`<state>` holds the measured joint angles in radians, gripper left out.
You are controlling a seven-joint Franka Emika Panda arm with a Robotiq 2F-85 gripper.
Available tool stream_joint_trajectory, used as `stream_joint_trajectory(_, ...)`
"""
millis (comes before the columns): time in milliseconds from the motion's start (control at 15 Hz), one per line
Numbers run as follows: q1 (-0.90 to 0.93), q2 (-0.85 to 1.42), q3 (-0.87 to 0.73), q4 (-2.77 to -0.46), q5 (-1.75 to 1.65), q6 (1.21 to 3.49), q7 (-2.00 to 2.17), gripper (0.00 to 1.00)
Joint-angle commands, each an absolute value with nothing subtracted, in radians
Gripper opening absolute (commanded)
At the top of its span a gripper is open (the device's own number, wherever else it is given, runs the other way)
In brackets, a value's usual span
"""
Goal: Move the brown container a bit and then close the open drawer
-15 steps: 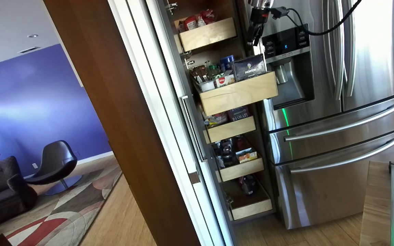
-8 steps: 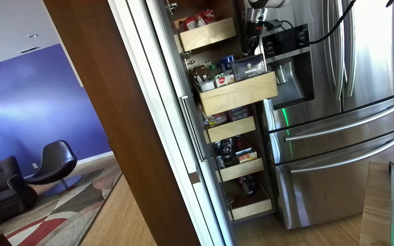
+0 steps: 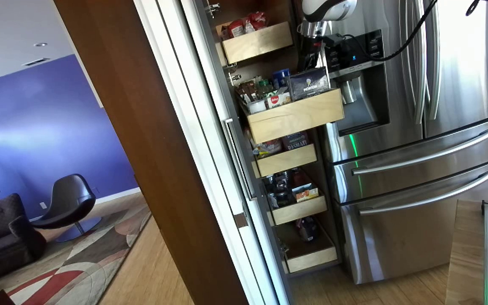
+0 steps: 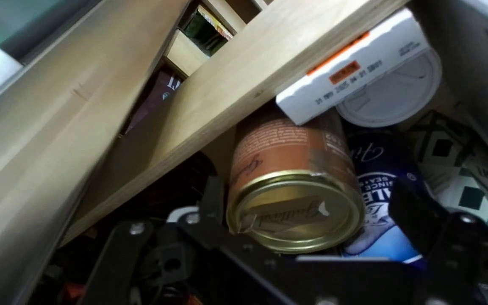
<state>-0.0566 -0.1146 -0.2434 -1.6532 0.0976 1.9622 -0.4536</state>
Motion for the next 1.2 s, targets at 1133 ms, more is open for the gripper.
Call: stream_joint_trajectory(1133, -0.112, -0.067, -0.206, -1.638, 0.095, 2.059, -0.455, 0.62)
